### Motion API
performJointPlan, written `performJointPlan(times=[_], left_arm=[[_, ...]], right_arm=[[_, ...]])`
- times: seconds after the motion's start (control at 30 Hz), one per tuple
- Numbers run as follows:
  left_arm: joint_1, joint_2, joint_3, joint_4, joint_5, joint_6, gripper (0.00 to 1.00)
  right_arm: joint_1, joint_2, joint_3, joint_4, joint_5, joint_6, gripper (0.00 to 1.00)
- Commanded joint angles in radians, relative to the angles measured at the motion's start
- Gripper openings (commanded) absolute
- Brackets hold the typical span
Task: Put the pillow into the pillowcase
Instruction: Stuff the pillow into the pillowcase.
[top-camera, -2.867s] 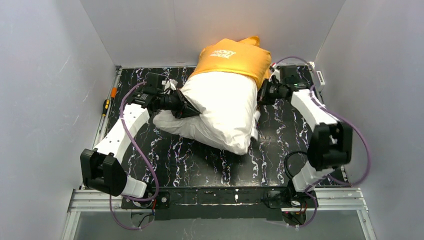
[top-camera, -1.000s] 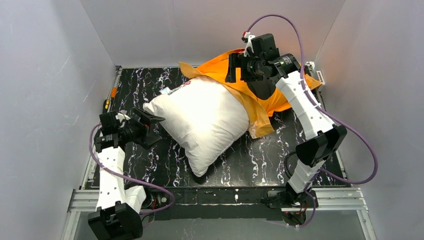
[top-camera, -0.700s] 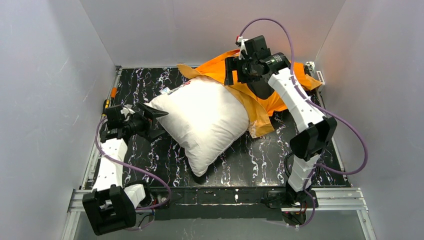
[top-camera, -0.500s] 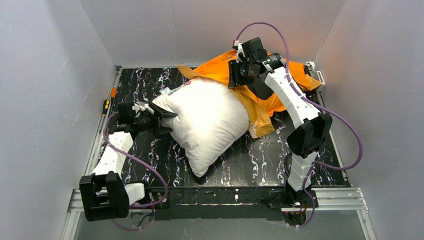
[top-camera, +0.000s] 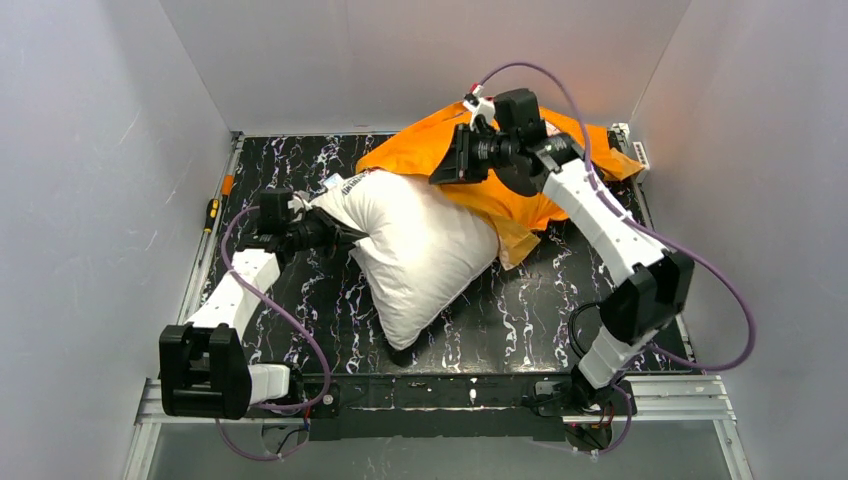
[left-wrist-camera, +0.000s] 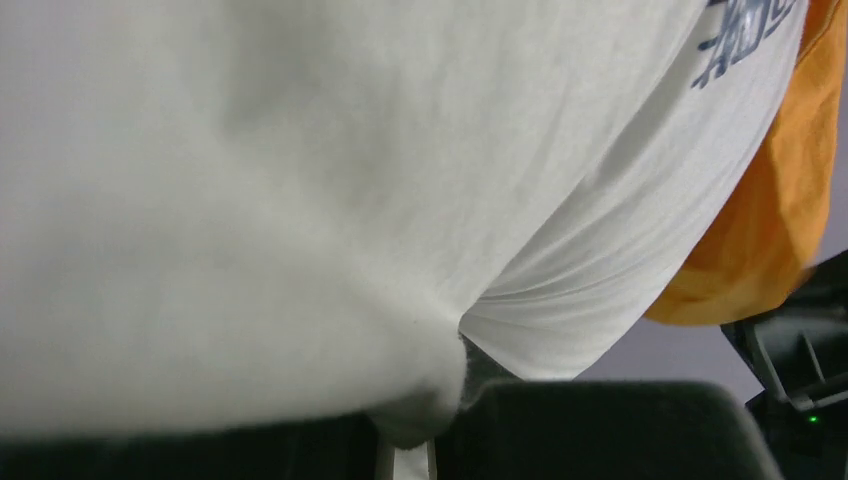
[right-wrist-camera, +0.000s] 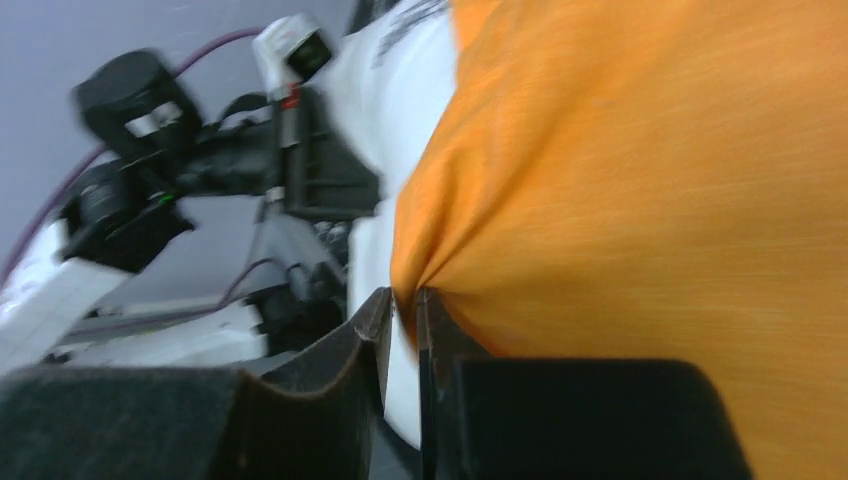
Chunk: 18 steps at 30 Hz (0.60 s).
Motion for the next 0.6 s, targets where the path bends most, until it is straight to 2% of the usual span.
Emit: performJointPlan(times=[0.0, 0.03, 0.07, 0.1, 0.17, 0.23, 0.3, 0.4, 0.57], left_arm=[[-0.073, 0.035, 0.090, 0.025, 0.024, -0.004, 0.03], [-0.076, 0.035, 0.099, 0.017, 0.027, 0.002, 0.03], [-0.076, 0.029, 0.107, -0.001, 0.025, 0.015, 0.04], [-0.076, 0.019, 0.119, -0.034, 0.017, 0.037, 0.06], [-0.076, -0.004, 0.143, -0.126, -0.009, 0.095, 0.20], [-0.076, -0.035, 0.153, -0.204, -0.032, 0.139, 0.42], [-0.076, -0.074, 0.145, -0.259, -0.052, 0.162, 0.58], [-0.075, -0.137, 0.106, -0.302, -0.069, 0.166, 0.71], [-0.072, -0.208, 0.027, -0.335, -0.063, 0.157, 0.85]], right_arm=[[0.178, -0.155, -0.280, 0.793, -0.340, 0.559, 0.33], [0.200, -0.159, -0.334, 0.899, -0.367, 0.638, 0.39], [0.210, -0.165, -0.352, 0.919, -0.370, 0.651, 0.47], [0.211, -0.175, -0.341, 0.842, -0.353, 0.598, 0.57], [0.200, -0.183, -0.234, 0.525, -0.227, 0.389, 0.78], [0.197, -0.151, -0.066, 0.246, -0.104, 0.202, 0.90], [0.197, -0.116, 0.038, 0.023, 0.015, 0.068, 0.93], [0.198, -0.090, 0.117, -0.213, 0.242, -0.053, 0.95], [0.197, -0.064, 0.130, -0.378, 0.580, -0.201, 0.98]])
